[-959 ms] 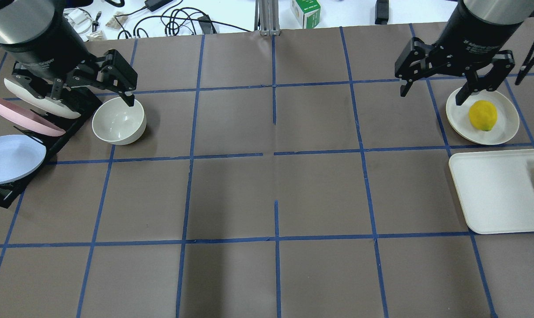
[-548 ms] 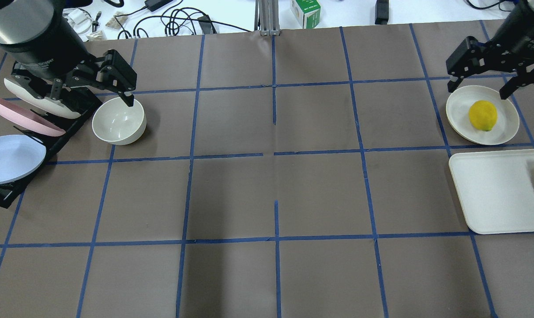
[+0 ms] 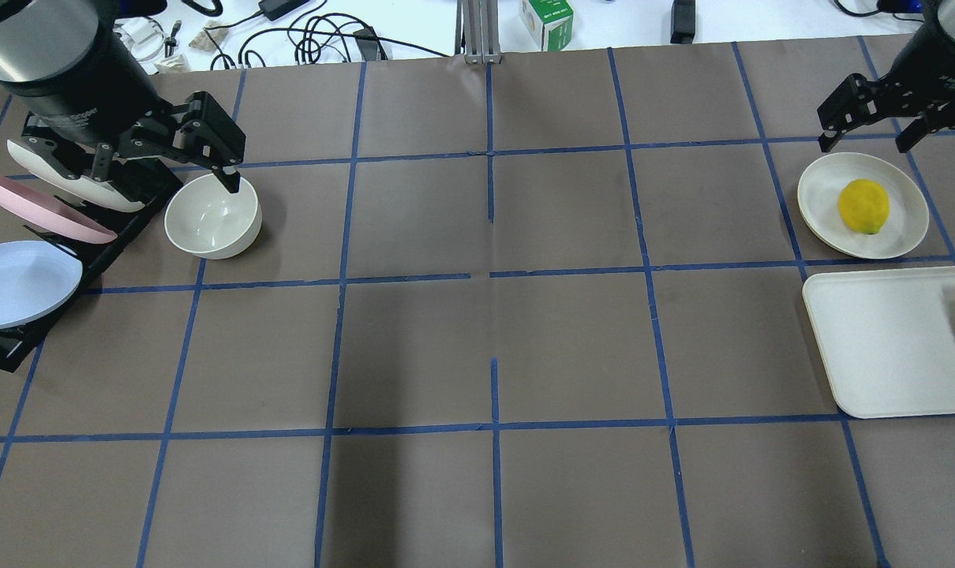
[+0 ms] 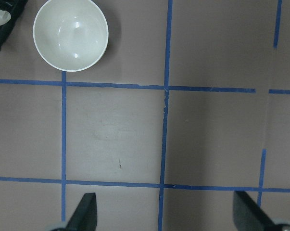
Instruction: Place bowl and put lemon in it
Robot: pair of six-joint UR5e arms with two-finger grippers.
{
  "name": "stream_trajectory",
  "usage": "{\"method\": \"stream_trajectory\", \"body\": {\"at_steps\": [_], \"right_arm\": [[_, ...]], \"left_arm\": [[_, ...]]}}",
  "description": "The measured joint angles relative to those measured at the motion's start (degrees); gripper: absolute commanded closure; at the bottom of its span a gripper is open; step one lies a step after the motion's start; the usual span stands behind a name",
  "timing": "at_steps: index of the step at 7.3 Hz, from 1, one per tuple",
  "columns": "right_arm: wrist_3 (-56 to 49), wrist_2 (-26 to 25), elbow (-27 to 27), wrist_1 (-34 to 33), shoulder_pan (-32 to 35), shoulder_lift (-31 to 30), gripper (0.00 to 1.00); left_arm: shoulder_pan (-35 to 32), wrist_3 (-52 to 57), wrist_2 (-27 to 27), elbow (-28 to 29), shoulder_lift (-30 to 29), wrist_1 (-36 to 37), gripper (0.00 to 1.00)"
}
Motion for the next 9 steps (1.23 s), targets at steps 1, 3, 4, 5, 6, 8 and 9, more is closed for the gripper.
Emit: {"method": "stream_trajectory", "body": {"at_steps": [1,3,4,5,6,8,9], "right_arm": [[-4.8,0.0,0.0,-3.5,-1.4,2.8,0.0],[-12.8,-0.4,-0.1,-10.8,-3.7,8.0,0.0],[-14.8,-0.7,-0.2,-13.1,-4.7,10.0,0.0],[-16.4,-1.2,-0.3,-16.1,-5.3,12.0,0.0],[-17.7,-2.0,-0.3,-19.0,-5.6,13.9,0.0],[-18.3,-3.6,0.0,-21.3,-6.1,16.6,0.0],[-17.9,-4.2,0.0,-21.5,-6.2,17.7,0.0]], "left_arm": [[1.5,2.7,0.0,-0.3,-0.9,0.1,0.0],[8.8,8.6,-0.2,-0.9,-5.5,3.7,0.0],[12.0,10.2,-0.5,-1.3,-9.1,7.3,0.0],[13.9,11.7,-0.6,-1.5,-13.5,12.1,0.0],[15.0,13.4,-0.6,-1.6,-18.1,17.4,0.0],[16.3,16.6,-0.6,-1.6,-26.6,26.7,0.0],[16.4,17.5,-0.5,-1.6,-29.6,30.1,0.0]]}}
